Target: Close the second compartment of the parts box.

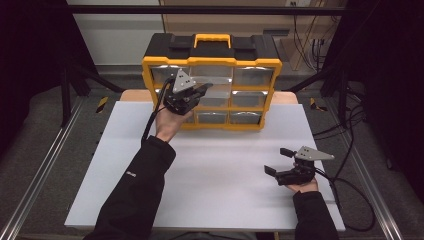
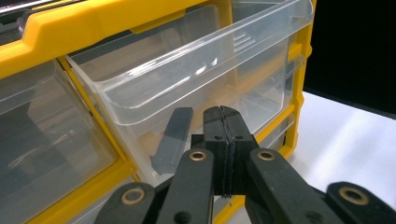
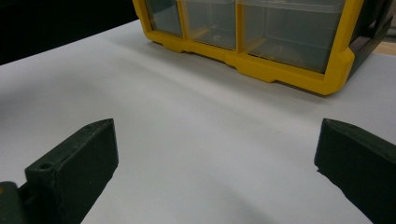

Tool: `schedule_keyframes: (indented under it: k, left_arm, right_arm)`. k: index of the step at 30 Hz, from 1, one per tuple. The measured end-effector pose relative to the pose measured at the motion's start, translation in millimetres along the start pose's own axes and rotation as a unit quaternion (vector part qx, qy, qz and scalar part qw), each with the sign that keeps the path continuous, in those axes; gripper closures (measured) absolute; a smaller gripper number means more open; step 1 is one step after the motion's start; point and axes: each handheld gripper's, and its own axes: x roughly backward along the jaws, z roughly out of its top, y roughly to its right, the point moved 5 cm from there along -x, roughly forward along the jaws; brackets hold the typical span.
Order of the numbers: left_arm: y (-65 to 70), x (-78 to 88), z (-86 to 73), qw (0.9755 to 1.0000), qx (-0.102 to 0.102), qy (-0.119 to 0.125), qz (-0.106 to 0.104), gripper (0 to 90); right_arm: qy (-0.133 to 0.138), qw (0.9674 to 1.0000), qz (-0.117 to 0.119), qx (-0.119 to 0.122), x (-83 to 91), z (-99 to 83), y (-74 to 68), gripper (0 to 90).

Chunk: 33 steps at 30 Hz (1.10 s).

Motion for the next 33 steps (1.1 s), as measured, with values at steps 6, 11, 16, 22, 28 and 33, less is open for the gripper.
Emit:
schedule_keyframes:
  k: [6,11,16,22,28,33]
  left_arm:
    - [-2.7,-3.0,0.4,1.0,0.0,-0.001,0.004,89.1]
    - [-4.8,-3.8,1.4,1.0,-0.003,-0.005,0.006,89.1]
    - [-6.9,-5.7,2.2,0.9999,-0.004,-0.007,0.008,89.1]
    - [-9.7,-8.4,2.9,0.9999,-0.004,-0.007,0.009,89.1]
    - [-11.1,-10.9,3.4,0.9999,-0.005,-0.007,0.013,89.1]
    - [-13.4,-13.0,3.6,0.9999,0.001,-0.006,0.012,89.2]
  right_arm:
    - [0.001,1.0,0.001,0.001,0.1,0.2,0.1,0.2]
    - [0.002,1.0,0.001,0.0,0.5,0.4,-0.1,0.2]
    - [0.001,1.0,0.001,0.001,0.2,0.3,0.0,0.2]
    - [0.001,1.0,0.001,0.0,0.0,0.1,-0.1,0.2]
    - [0.002,1.0,0.001,0.0,0.2,0.3,0.0,0.2]
    - [0.002,1.0,0.0,0.0,0.3,0.4,0.1,0.2]
